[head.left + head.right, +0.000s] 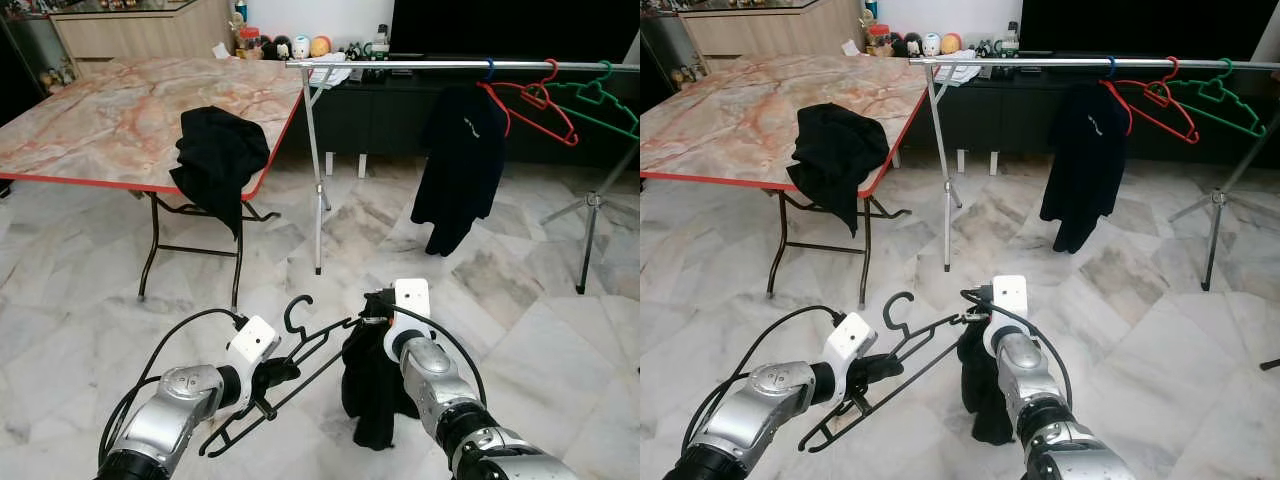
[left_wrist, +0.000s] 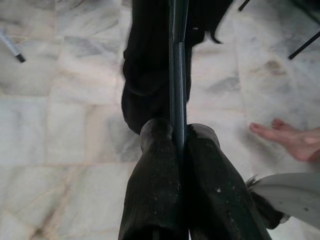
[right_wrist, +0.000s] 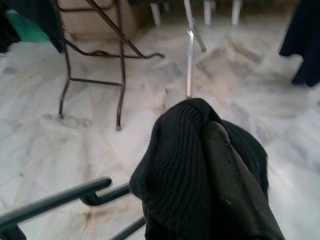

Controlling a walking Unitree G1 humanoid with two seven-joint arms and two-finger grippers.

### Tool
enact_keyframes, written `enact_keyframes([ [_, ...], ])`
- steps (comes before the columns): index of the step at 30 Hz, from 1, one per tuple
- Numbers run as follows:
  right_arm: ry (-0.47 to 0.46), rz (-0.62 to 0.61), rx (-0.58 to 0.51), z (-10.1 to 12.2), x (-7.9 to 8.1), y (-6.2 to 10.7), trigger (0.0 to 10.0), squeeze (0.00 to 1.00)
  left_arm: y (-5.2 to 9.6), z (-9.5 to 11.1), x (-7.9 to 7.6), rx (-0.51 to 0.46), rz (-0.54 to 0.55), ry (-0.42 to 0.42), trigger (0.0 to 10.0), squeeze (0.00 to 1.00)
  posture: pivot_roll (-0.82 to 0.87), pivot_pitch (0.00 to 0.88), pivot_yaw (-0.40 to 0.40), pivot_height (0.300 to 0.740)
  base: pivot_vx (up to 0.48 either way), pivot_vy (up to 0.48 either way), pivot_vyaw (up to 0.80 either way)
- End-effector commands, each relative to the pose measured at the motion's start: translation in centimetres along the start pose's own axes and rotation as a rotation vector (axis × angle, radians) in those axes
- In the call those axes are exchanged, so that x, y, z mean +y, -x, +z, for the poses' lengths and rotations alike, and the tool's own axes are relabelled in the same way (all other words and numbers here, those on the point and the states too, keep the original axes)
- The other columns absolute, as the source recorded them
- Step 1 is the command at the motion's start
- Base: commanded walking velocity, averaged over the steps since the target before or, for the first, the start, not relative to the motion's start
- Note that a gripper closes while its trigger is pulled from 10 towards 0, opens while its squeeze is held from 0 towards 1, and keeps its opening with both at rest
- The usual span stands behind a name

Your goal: Hang hanger

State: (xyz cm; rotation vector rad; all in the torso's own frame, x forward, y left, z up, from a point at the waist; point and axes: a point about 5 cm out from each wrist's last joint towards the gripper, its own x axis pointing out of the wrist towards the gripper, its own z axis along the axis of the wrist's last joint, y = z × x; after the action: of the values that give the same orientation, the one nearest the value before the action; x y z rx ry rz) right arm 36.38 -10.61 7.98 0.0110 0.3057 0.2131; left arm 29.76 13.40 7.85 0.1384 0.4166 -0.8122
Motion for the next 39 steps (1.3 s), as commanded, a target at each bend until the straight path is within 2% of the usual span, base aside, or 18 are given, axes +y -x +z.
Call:
enact_keyframes([
  [1, 0.052, 0.037, -0.070, 2.0, 0.7, -0.4, 10.0, 0.00, 0.3, 0.4, -0.1, -0.015, -0.017, -0.006, 10.0, 0.00, 0.11, 0.086, 0.051, 0.740, 0.000, 0.000, 0.00],
  [4, 0.085, -0.001, -0.078, 2.5, 0.0, -0.4, 10.0, 0.00, 0.5, 0.3, -0.2, -0.015, -0.031, -0.006, 10.0, 0.00, 0.12, 0.088, 0.049, 0.740, 0.000, 0.000, 0.00],
  [8, 0.085, -0.146, -0.062, 2.8, -2.4, -0.3, 10.0, 0.00, 0.8, 0.1, -0.3, -0.011, -0.044, -0.011, 10.0, 0.00, 0.12, 0.089, 0.049, 0.740, 0.000, 0.000, 0.00],
  [13, 0.156, -0.184, -0.051, 2.7, -3.0, -0.1, 10.0, 0.00, 0.9, 0.2, -0.2, -0.019, -0.048, -0.016, 10.0, 0.00, 0.12, 0.090, 0.049, 0.740, 0.000, 0.000, 0.00],
  [15, 0.249, -0.228, -0.028, 2.2, -3.7, 0.1, 10.0, 0.00, 1.0, 0.4, -0.3, -0.026, -0.067, -0.018, 10.0, 0.00, 0.12, 0.090, 0.049, 0.740, 0.000, 0.000, 0.00],
  [17, 0.259, -0.234, -0.021, 2.1, -3.8, 0.1, 10.0, 0.00, 1.0, 0.5, -0.4, -0.028, -0.075, -0.020, 10.0, 0.00, 0.12, 0.090, 0.049, 0.740, 0.000, 0.000, 0.00],
  [18, 0.216, -0.219, -0.010, 1.8, -3.8, 0.1, 10.0, 0.00, 1.0, 0.6, -0.5, -0.033, -0.085, -0.018, 10.0, 0.00, 0.12, 0.090, 0.050, 0.740, 0.000, 0.000, 0.00],
  [19, 0.216, -0.219, -0.010, 1.8, -3.8, 0.1, 10.0, 0.00, 1.0, 0.6, -0.5, -0.033, -0.085, -0.018, 10.0, 0.00, 0.12, 0.090, 0.050, 0.740, 0.000, 0.000, 0.00],
  [23, 0.207, -0.143, 0.011, 1.4, -2.8, 0.0, 10.0, 0.00, 1.0, 0.8, -0.8, -0.043, -0.114, -0.012, 10.0, 0.00, 0.12, 0.090, 0.051, 0.740, 0.000, 0.000, 0.00],
  [24, 0.207, -0.093, 0.025, 1.1, -2.0, -0.1, 10.0, 0.00, 0.9, 0.9, -1.0, -0.050, -0.128, -0.009, 10.0, 0.00, 0.12, 0.090, 0.051, 0.740, 0.000, 0.000, 0.00],
  [27, 0.171, -0.028, 0.034, 0.9, -0.9, -0.2, 10.0, 0.00, 0.8, 1.0, -1.1, -0.050, -0.134, -0.010, 10.0, 0.00, 0.12, 0.091, 0.053, 0.740, 0.000, 0.000, 0.00],
  [28, 0.133, 0.038, 0.031, 1.0, 0.1, -0.3, 10.0, 0.00, 0.7, 1.0, -1.1, -0.050, -0.135, -0.008, 10.0, 0.00, 0.12, 0.092, 0.055, 0.740, 0.000, 0.000, 0.00],
  [29, 0.118, 0.058, 0.029, 1.0, 0.3, -0.4, 10.0, 0.00, 0.7, 1.0, -1.1, -0.050, -0.134, -0.007, 10.0, 0.00, 0.12, 0.092, 0.055, 0.740, 0.000, 0.000, 0.00],
  [31, 0.117, 0.116, 0.013, 1.3, 1.3, -0.5, 10.0, 0.00, 0.7, 1.0, -1.2, -0.050, -0.139, -0.002, 10.0, 0.00, 0.12, 0.093, 0.055, 0.740, 0.000, 0.000, 0.00],
  [34, 0.131, 0.140, 0.007, 1.4, 1.6, -0.5, 10.0, 0.00, 0.7, 0.9, -1.0, -0.040, -0.128, 0.000, 10.0, 0.00, 0.12, 0.093, 0.055, 0.740, 0.000, 0.000, 0.00],
  [39, 0.080, 0.165, -0.019, 2.4, 1.7, -0.6, 10.0, 0.00, 0.5, 0.4, -0.6, -0.013, -0.080, -0.005, 10.0, 0.00, 0.12, 0.095, 0.053, 0.740, 0.000, 0.000, 0.00],
])
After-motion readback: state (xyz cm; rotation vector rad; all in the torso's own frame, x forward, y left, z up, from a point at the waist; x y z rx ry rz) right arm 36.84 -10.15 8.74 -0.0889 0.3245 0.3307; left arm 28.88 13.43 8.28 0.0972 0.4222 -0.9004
